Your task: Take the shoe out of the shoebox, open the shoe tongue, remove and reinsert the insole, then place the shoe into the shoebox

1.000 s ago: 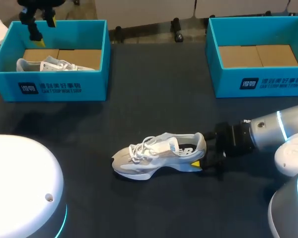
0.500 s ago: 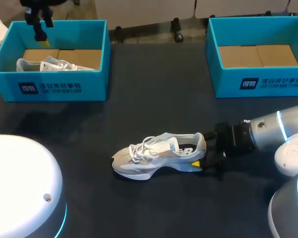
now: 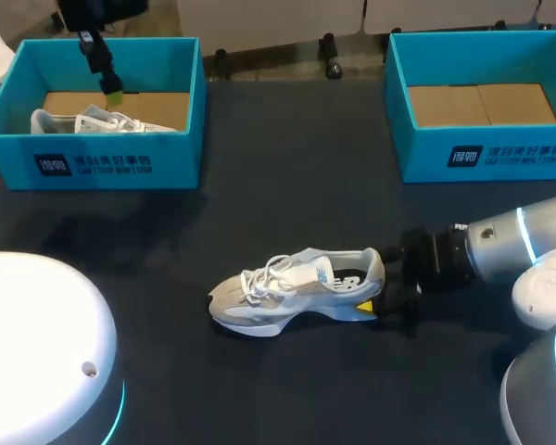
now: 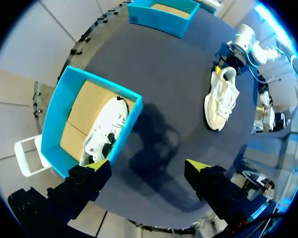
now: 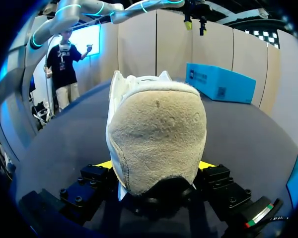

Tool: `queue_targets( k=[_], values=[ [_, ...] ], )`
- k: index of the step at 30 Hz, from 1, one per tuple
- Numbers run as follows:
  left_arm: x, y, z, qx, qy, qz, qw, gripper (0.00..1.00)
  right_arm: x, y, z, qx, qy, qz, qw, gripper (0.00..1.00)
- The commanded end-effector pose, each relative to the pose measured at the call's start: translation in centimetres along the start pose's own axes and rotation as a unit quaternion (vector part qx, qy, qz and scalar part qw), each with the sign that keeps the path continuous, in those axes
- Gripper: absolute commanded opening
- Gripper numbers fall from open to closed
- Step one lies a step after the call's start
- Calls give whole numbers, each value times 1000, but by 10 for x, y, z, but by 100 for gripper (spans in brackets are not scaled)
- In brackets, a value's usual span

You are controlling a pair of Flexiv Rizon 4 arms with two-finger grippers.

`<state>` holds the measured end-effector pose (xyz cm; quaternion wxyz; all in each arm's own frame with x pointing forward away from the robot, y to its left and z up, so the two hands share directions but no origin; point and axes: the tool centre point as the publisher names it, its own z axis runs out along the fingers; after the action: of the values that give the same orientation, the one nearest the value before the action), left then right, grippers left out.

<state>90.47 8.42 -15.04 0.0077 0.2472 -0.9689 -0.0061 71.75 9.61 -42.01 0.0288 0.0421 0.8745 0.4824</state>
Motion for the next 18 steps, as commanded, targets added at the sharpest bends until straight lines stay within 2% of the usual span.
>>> queue_targets(
  k=[1, 7, 11, 18],
  values=[
    [21, -3, 1, -9, -16, -3, 1000, 100, 1, -1, 8, 3, 0, 1, 1000, 0],
    [49, -20, 13, -24, -28, -49, 998, 100, 1, -1, 8, 3, 0, 1, 1000, 0],
    [67, -29, 18, -10, -14, -73, 997, 100, 1, -1, 8, 3, 0, 1, 1000, 0],
    [85, -42, 28, 2, 5, -137, 991, 100, 1, -1, 8, 3, 0, 1, 1000, 0]
  ],
)
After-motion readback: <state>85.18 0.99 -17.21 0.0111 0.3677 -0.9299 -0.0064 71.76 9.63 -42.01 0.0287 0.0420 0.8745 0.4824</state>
